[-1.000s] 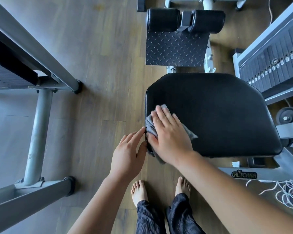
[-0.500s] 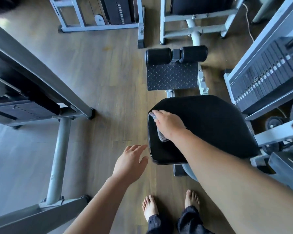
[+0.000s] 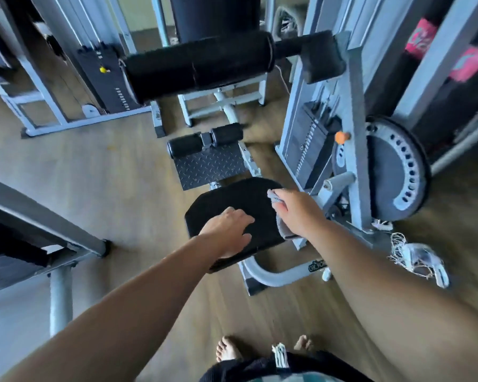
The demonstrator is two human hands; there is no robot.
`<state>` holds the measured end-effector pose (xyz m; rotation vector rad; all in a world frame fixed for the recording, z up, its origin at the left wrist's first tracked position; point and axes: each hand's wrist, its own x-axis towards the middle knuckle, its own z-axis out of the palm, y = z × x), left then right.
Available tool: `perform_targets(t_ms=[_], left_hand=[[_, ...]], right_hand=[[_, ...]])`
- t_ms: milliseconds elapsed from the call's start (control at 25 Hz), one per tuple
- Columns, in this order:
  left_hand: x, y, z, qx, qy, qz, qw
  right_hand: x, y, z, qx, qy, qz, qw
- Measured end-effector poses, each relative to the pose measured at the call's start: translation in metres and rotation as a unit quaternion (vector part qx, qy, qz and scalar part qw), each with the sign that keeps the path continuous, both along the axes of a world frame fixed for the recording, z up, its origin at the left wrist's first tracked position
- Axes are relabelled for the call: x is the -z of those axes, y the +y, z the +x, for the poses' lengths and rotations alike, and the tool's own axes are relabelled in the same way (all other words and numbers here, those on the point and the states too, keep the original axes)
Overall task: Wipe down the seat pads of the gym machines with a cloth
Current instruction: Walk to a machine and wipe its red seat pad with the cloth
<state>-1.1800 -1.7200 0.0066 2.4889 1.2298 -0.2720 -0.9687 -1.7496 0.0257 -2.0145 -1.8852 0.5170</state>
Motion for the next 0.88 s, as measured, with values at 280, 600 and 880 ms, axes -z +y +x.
perform_targets(t_ms=[280,600,880], left_hand=[[-0.042,-0.031,0.174,0.19,0.027,0.041,0.981],[-0.059,-0.156,0.442,0.331,-0.005,0.075,0.941],[-0.069,-0.237,0.637,0.382,-0.042,0.032,0.923]], right_hand=[[-0.045,-0.111,0.172,0.189,0.014,0.018,0.982],[-0.08,-0.289,0.395,0.326,-0.019,0.054,0.944],[-0.088,-0.393,0.562,0.416,-0.039,0.025,0.908]])
